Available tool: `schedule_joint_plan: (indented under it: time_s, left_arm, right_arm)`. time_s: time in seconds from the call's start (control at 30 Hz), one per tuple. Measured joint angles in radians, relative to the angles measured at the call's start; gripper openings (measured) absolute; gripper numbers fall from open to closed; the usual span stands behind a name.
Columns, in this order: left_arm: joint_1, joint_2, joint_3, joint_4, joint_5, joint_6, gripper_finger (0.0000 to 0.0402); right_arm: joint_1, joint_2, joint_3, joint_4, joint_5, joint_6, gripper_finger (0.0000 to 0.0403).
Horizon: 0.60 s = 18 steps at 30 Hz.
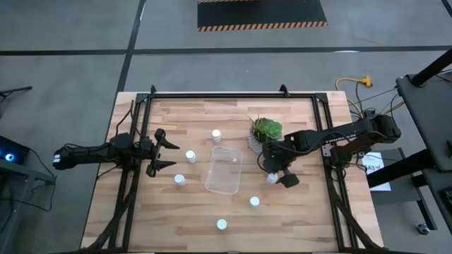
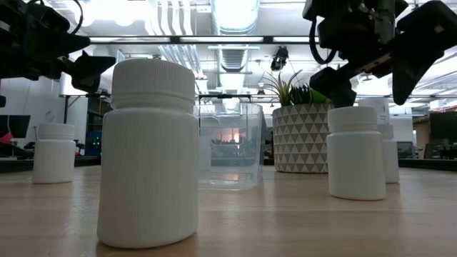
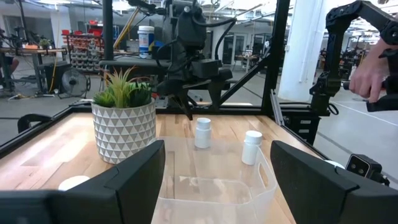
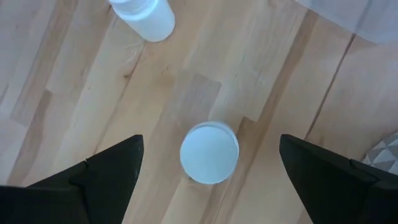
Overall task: Pick and place pill bottles into a basket
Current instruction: Put the white medicine bottle into the transparent bin
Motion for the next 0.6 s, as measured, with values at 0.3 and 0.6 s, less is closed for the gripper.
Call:
schedule_joint_plan:
  time_s: [0.3, 0.6]
  left_arm:
    - [0.000, 0.000, 0.000, 0.000, 0.000, 0.000, 0.0274]
    - [0.000, 0.000, 0.000, 0.000, 0.000, 0.000, 0.0274]
  right_arm:
    - [0.000, 0.010, -0.014, 0.044, 0.020, -0.016, 0.0366]
    - [0.000, 0.078, -0.020, 0.040, 0.024, 0.000, 0.0366]
